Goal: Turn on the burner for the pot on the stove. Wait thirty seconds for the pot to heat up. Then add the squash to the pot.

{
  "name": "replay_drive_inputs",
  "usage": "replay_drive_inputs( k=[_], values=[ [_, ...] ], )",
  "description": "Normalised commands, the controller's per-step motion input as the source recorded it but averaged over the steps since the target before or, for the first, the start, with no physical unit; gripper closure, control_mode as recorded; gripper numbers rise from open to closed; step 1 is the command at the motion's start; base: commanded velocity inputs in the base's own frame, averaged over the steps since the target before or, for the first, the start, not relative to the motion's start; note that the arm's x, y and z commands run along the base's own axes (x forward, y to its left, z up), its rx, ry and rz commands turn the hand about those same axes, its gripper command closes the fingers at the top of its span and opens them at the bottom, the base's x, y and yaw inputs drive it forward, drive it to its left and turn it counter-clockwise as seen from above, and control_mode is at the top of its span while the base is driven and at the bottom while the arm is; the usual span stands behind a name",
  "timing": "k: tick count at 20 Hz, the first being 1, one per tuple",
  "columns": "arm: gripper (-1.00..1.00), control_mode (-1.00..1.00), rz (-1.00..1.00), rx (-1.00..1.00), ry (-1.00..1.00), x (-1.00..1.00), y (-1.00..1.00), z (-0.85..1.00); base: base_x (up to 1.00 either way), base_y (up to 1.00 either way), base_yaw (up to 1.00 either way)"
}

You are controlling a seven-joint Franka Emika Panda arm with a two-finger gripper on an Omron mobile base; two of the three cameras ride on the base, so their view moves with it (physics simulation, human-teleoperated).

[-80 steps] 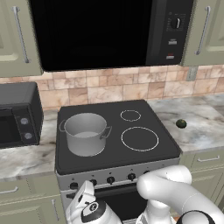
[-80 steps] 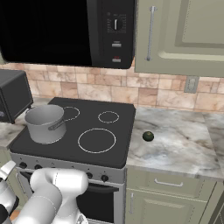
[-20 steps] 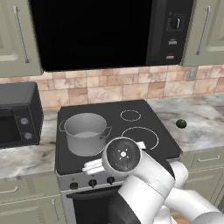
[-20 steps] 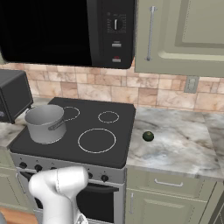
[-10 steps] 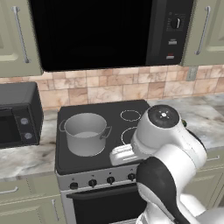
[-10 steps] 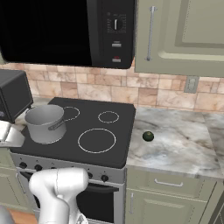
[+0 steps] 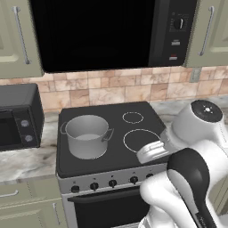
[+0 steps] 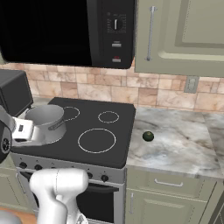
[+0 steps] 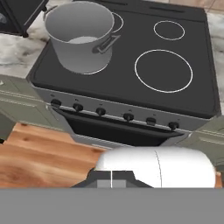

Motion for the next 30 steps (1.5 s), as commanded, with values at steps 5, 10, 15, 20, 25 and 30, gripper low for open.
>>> replay_drive_inputs(
  k=[5, 10, 15, 20, 25, 30],
  values=[
    [-1.00, -1.00, 0.01, 0.08, 0.00, 0.03, -0.48, 0.31, 0.00, 0.00, 0.00],
    [-1.00, -1.00, 0.00, 0.12, 0.00, 0.00, -0.54, 0.23, 0.00, 0.00, 0.00],
    [-1.00, -1.00, 0.00, 0.15, 0.00, -0.03, -0.65, 0.04, 0.00, 0.00, 0.00],
    [-1.00, -1.00, 0.00, 0.13, 0.00, -0.07, -0.67, 0.00, 0.00, 0.00, 0.00],
    [-1.00, -1.00, 0.00, 0.10, 0.00, 0.00, -0.62, 0.00, 0.00, 0.00, 0.00],
    [-1.00, -1.00, 0.00, 0.04, 0.00, 0.00, -0.55, 0.00, 0.00, 0.00, 0.00]
  ],
)
